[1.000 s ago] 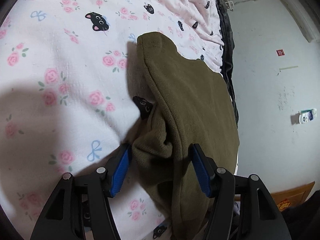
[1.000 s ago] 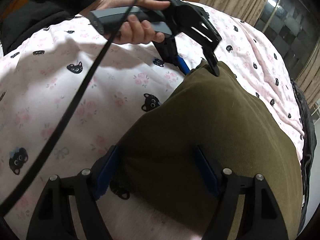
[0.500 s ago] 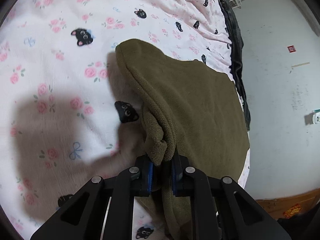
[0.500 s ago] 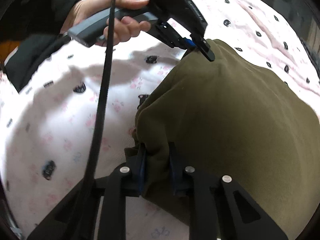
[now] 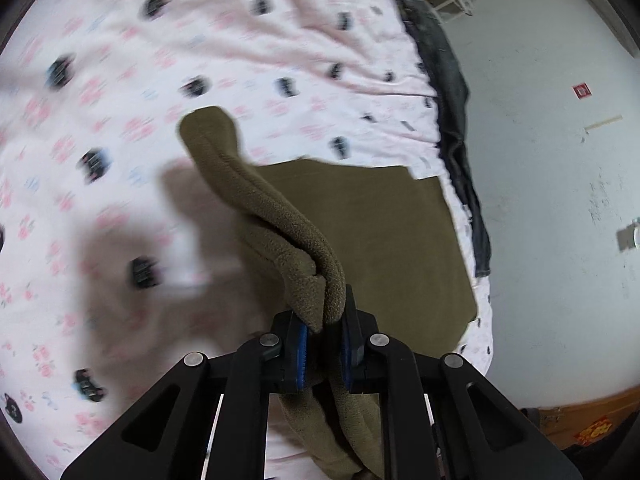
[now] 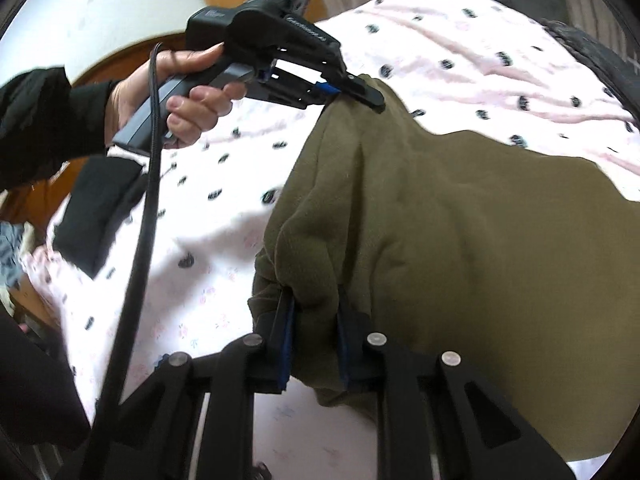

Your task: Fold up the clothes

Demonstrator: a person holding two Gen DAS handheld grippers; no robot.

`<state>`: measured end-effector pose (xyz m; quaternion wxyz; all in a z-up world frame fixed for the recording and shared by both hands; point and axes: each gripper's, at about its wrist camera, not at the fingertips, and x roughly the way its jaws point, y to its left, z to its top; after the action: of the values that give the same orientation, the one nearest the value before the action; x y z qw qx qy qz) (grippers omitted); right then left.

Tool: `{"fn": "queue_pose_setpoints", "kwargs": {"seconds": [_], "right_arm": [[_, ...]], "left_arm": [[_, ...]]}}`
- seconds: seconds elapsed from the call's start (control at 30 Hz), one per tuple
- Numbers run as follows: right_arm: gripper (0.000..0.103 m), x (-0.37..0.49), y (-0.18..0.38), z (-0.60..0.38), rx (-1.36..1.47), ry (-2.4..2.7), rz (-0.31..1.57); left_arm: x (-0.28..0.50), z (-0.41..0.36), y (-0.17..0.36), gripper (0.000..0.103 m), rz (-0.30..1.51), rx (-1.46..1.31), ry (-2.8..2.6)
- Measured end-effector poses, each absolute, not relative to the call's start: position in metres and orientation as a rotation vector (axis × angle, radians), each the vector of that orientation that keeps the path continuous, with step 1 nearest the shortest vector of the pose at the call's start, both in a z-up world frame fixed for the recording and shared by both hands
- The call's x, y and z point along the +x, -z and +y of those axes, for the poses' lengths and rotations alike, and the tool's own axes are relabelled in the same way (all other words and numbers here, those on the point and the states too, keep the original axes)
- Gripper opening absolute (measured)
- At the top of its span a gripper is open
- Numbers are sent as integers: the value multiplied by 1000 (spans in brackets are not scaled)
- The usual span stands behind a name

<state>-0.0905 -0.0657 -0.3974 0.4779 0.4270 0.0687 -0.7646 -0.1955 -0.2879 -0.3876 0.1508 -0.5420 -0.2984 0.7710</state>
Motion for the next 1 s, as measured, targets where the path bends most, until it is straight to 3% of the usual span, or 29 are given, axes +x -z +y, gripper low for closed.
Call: {"fn": "queue_pose_setpoints", "kwargs": {"seconds": [0.27,0.5,0.77,1.0], "right_arm": [[16,-155,359,54,1039,1979,-18],[16,-220,341,177,1031,2125,-80],[15,-258,372,264,1128,2155,-70],[12,-263,416,302,1206,2146,-176]], "left_arm": [[-281,-164,341,10,-774,-1495,-2189],[-362,-46,336,10,-725,-1459,-2142],[-422,54,398,10,-693,-1565,-2083],[-429,83,442,10,-684,-1636,-2076]]}}
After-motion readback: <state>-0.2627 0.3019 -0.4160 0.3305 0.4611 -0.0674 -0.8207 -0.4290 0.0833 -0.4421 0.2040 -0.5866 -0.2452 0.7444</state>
